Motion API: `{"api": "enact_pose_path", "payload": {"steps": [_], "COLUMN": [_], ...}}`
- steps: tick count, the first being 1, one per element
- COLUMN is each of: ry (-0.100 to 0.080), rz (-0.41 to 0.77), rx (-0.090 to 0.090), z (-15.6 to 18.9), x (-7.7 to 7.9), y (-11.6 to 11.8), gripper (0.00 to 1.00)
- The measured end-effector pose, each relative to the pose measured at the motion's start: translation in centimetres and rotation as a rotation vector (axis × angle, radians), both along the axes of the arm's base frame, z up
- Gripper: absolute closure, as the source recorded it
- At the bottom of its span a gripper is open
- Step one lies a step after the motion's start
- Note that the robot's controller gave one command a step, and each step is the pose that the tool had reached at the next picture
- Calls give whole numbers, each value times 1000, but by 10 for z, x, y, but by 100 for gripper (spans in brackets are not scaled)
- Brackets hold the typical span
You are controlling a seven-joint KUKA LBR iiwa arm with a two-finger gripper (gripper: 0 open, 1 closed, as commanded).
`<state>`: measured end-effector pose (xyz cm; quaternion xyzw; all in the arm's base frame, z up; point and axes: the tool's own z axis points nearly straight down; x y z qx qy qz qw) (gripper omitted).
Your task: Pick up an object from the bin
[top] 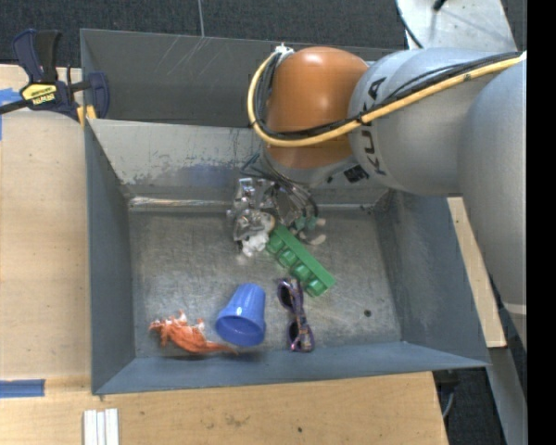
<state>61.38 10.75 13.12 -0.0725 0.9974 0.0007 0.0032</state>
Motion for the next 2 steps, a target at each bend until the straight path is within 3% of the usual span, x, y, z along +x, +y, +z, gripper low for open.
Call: {"api": "enact_pose_path", "payload": {"steps": [2], "ry": [-1], "rz": [0], "rx": [0], "z": [12], "x": [1], "y": [0], "gripper": [100]}}
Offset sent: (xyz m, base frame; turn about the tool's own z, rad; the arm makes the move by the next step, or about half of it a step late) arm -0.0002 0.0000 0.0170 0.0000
